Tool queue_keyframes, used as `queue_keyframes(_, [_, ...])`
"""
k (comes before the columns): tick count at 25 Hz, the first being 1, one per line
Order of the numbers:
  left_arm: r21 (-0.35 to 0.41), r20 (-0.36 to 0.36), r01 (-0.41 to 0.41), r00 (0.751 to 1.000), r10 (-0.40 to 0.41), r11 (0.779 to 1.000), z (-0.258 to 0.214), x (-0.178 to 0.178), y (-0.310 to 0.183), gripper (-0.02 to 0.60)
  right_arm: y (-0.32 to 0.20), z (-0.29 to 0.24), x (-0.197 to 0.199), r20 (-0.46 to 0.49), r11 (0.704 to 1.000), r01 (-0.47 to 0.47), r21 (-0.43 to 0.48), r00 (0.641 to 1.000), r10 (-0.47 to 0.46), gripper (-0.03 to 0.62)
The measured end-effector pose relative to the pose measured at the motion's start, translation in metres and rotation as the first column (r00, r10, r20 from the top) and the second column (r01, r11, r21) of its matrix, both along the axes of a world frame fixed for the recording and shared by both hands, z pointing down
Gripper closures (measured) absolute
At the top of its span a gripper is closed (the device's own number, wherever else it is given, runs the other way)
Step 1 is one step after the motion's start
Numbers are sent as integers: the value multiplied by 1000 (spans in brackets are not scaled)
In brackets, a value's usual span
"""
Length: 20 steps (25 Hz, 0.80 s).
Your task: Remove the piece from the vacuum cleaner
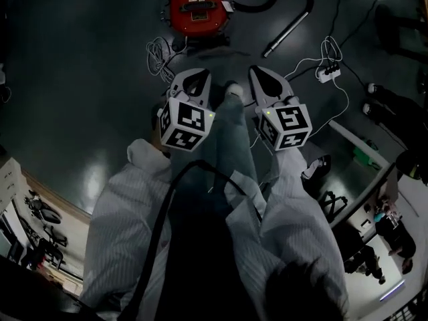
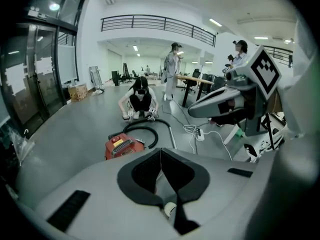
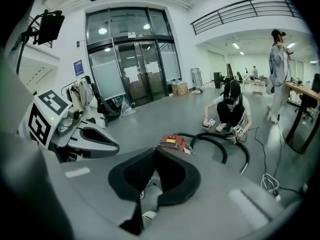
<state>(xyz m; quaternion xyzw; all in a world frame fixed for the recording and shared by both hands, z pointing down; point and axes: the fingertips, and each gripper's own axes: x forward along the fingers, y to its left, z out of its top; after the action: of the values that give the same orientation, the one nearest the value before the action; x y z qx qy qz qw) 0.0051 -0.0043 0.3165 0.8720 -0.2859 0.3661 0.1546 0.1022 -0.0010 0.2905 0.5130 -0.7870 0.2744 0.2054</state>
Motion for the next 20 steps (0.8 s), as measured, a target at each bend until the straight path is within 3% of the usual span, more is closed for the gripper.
queue_keyframes(6, [-87,118,81,991,-71,993,98,2,-35,575,-52,90,12,55,992,79,-100,996,-74,592])
queue_keyframes(9, [-91,188,102,979,-84,991,150,7,-47,577,-69,137,23,78,986,103,-134,993,-93,592])
queue_keyframes(14, [-40,244,70,968,-58,997,217,22,-65,575,-81,198,34,87,969,192,-153,980,-180,591])
queue_keyframes(17, [-49,249,34,968,-20,998,254,36,-65,572,-87,234,38,116,946,267,-183,962,-249,591])
queue_keyframes(20, [-84,246,-9,969,30,996,281,45,-61,463,-98,265,32,205,919,296,-259,947,-247,569])
